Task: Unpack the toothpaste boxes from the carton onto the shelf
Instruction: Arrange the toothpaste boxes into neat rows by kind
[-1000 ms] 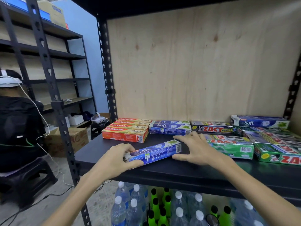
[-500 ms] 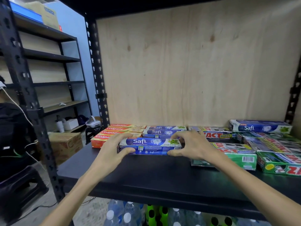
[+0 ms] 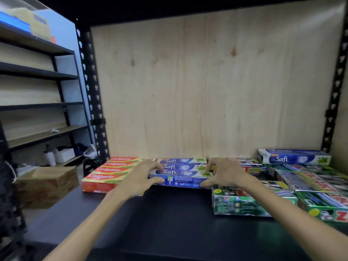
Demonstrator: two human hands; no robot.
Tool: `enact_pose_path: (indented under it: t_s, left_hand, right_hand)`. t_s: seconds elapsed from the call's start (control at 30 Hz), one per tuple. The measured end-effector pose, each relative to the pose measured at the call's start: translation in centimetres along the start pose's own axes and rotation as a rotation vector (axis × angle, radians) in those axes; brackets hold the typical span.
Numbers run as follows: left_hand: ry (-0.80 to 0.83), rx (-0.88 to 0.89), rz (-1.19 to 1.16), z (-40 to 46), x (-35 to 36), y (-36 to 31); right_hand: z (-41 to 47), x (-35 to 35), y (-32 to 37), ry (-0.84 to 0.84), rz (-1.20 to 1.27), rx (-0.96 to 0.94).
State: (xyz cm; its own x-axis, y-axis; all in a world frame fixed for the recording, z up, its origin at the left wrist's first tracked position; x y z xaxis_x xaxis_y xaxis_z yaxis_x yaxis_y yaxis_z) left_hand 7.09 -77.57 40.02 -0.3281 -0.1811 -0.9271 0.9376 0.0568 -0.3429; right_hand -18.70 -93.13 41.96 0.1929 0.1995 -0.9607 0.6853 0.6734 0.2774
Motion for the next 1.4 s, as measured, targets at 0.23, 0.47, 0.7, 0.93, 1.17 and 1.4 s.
enact_pose_path:
  t_s: [0.23, 0.47, 0.7, 0.93, 1.17, 1.4]
  left_hand:
    - [-0.112, -0.023, 0.105, 0.6, 1.3, 0.3]
    - [-0.028, -0.113, 0.170, 1.2, 1.6, 0.8]
    - [0.101, -0.027, 0.153, 1.1, 1.4, 1.6]
    - [0.135, -0.024, 0.224, 1.3, 1.0, 1.7]
    - [0.111, -0.022, 0.199, 1.1, 0.7, 1.8]
    - [0.036, -0.029, 0.122, 0.5, 1.2, 1.8]
  right_hand:
    - [0.5, 0.4, 0.2, -0.036, -0.084, -0.005]
    - [1.5, 1.4, -0.7, 0.002, 0.039, -0.042]
    - [1.5, 1.6, -1.4, 0.068, 0.175, -0.048]
    - [1.3, 1.8, -1.7, 0.096, 0.232, -0.047]
    - [0.9, 1.7, -1.7, 0.140, 0.293, -0.057]
    - [0.8, 1.6, -1.6, 0.152, 0.289, -0.049]
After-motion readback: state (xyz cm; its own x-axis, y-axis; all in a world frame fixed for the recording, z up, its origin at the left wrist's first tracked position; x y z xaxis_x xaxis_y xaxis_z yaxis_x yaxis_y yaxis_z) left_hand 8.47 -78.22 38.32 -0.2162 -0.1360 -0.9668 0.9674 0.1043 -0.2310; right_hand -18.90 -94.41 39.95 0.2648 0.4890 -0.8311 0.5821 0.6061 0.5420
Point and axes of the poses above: each hand's wrist, its own z-axis towards the middle knuckle, its own x-axis out of the palm, y = z × x, the point moved 1 cm from there along z, towards the middle knuckle, and after that the axes turned 14 degrees about y, right-handed, at the moved point
